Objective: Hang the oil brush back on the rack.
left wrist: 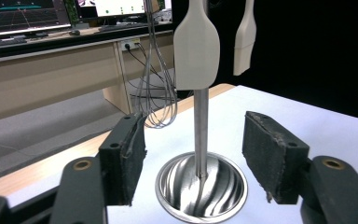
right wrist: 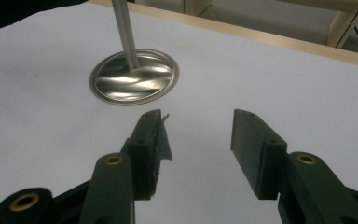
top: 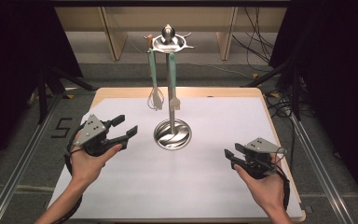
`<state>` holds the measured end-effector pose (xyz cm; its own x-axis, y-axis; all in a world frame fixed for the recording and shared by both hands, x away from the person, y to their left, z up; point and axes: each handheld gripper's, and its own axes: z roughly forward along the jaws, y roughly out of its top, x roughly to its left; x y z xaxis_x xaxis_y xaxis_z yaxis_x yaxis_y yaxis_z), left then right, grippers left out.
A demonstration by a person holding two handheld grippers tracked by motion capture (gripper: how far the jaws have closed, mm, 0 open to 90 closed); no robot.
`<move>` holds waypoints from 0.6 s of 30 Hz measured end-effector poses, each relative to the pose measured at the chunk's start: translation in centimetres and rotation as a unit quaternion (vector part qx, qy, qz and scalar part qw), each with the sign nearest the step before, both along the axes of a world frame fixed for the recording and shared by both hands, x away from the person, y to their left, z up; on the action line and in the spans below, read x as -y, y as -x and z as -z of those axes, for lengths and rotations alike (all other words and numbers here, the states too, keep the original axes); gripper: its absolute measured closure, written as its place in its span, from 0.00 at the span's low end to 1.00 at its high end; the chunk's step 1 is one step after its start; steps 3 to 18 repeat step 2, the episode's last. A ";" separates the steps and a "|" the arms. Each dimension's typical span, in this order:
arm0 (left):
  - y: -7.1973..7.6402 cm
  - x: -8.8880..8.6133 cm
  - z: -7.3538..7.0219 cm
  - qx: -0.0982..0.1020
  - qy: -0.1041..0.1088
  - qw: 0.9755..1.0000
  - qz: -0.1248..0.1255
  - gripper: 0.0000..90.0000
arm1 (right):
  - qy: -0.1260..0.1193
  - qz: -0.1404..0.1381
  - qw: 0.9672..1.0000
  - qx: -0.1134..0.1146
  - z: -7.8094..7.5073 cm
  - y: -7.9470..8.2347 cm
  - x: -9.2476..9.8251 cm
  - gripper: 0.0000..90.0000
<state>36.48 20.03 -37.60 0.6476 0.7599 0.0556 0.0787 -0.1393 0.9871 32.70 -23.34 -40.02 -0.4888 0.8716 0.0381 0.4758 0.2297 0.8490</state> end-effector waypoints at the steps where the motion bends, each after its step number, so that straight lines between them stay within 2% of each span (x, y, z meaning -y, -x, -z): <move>1: 0.0 0.1 0.2 0.001 -0.002 1.000 -0.001 0.45 | 0.005 0.002 1.000 -0.003 0.0 0.1 0.2 0.60; 2: 0.1 0.2 0.6 0.000 -0.004 1.000 0.000 0.46 | 0.006 0.006 1.000 -0.001 0.1 0.1 0.2 0.60; 18: 0.1 0.2 0.6 0.000 -0.004 1.000 0.000 0.46 | 0.006 0.006 1.000 -0.001 0.1 0.1 0.2 0.60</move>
